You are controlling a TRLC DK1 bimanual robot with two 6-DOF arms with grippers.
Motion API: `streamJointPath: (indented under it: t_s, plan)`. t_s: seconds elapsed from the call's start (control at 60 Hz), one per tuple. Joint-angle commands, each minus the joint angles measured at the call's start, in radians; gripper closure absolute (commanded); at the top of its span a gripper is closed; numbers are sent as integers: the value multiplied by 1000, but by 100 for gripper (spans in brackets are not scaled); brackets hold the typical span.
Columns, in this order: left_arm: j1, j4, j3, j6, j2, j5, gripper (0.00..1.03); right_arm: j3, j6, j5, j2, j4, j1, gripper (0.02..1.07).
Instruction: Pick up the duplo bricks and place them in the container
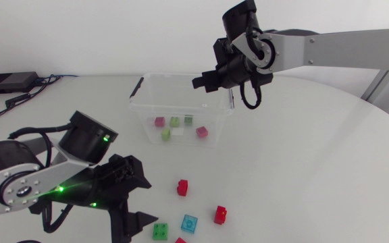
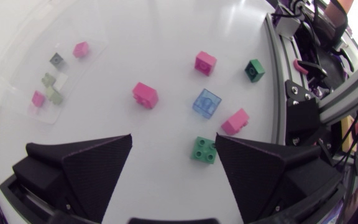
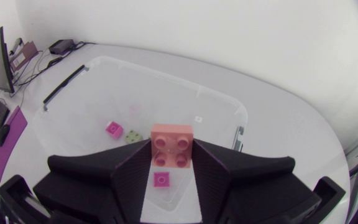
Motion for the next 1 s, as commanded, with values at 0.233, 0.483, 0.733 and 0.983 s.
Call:
streamJointPath:
  t_s: [0.233,0.483,0.733,0.983]
  plan:
    - [-80,8,-31,91,141,-14,12,-42,-61,-18,-101,-10,-10,8]
    - [-123,25,-23,123,250,-32,16,-353,-119,-93,-406,14,51,8]
    - [-144,65,-26,142,310,-33,28,-651,-215,-184,-619,-17,86,9]
    - [-141,68,-12,158,385,-33,88,-780,-348,-240,-678,-106,140,9]
